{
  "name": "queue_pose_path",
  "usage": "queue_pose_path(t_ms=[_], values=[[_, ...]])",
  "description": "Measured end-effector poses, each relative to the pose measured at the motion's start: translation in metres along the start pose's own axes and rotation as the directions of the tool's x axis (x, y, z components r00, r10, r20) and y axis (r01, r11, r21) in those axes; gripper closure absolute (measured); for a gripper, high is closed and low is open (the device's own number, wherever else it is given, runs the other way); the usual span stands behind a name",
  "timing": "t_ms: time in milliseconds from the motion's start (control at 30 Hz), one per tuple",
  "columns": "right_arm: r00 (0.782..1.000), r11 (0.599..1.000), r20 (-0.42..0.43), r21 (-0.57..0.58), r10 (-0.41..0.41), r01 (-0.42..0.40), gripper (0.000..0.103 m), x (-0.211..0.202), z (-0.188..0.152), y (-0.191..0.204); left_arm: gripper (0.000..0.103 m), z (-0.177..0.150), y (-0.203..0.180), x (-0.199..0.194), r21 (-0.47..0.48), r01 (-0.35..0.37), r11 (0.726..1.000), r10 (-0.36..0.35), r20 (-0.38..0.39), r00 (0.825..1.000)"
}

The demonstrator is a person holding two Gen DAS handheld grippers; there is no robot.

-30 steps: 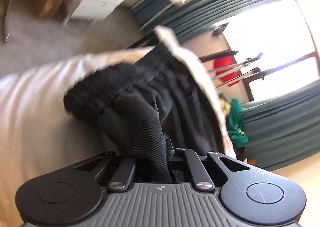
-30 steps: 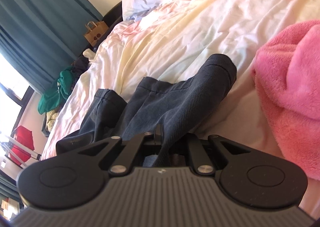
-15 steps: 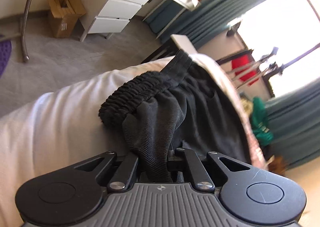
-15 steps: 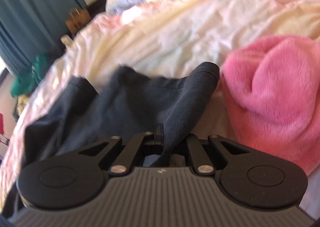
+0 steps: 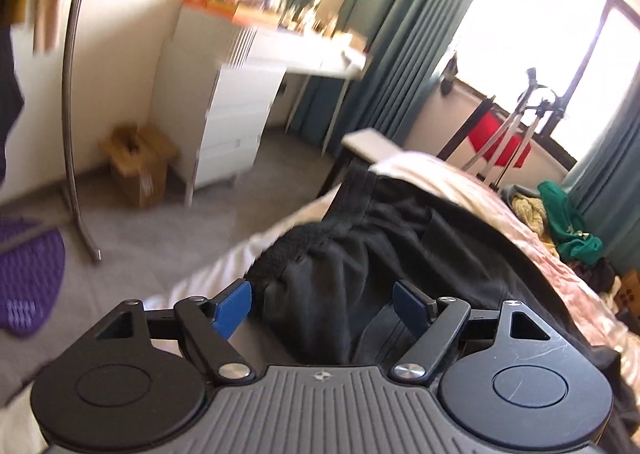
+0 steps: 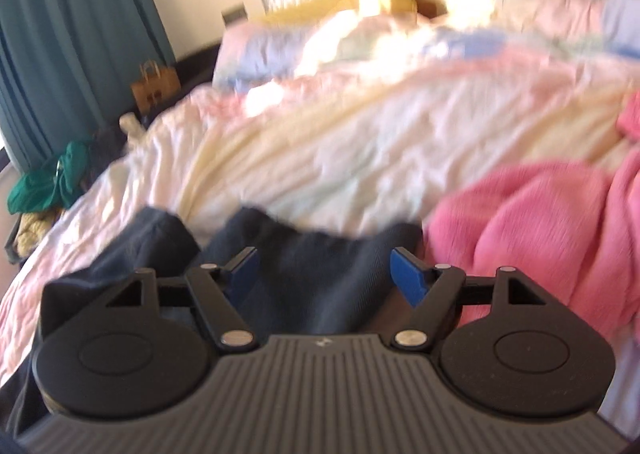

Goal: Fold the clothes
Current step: 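Open both tools and release the shorts, then grasp the folded edge of the shorts with the left tool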

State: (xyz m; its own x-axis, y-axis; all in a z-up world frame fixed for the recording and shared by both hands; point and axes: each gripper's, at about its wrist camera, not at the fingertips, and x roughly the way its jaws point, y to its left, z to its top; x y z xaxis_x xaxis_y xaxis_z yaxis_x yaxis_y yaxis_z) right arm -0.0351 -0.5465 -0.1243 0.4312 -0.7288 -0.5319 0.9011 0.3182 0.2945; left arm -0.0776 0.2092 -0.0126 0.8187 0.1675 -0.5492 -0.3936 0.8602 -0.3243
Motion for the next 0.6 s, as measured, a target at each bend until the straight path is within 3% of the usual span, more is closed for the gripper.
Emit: queue_pose_path(t_ms=[133, 267, 333, 433, 500, 600], values=[[0.993, 0.996, 0.092, -0.032, 0.08, -0.078, 0.029, -0.025, 0.008, 0.013, 0.022, -0.003, -0.028, -0.002, 0.096, 0.029, 0.995, -0.032, 0.026, 0.999], [0.969, 0.97, 0.077, -0.08, 0.234, -0.228, 0.029, -0.045, 0.004, 0.034, 0.022, -0.013, -0.071, 0.012, 0.267, 0.055, 0.962, -0.062, 0.018, 0.998], [0.953, 0.95, 0.039, -0.105, 0.3, -0.295, 0.029, -0.048, 0.0, 0.045, 0.022, -0.022, -0.098, 0.021, 0.362, 0.069, 0.93, -0.074, 0.001, 0.997], [0.932, 0.925, -0.004, -0.123, 0.363, -0.361, 0.029, -0.054, -0.009, 0.058, 0.023, -0.041, -0.142, 0.04, 0.444, 0.155, 0.883, -0.149, -0.048, 0.988], [0.921, 0.914, -0.017, -0.116, 0.389, -0.389, 0.029, -0.056, -0.012, 0.062, 0.023, -0.055, -0.18, 0.053, 0.508, 0.219, 0.833, -0.207, -0.08, 0.975], [0.911, 0.903, -0.019, -0.121, 0.412, -0.411, 0.029, -0.058, -0.018, 0.068, 0.023, -0.079, -0.243, 0.074, 0.603, 0.302, 0.738, -0.285, -0.128, 0.95]])
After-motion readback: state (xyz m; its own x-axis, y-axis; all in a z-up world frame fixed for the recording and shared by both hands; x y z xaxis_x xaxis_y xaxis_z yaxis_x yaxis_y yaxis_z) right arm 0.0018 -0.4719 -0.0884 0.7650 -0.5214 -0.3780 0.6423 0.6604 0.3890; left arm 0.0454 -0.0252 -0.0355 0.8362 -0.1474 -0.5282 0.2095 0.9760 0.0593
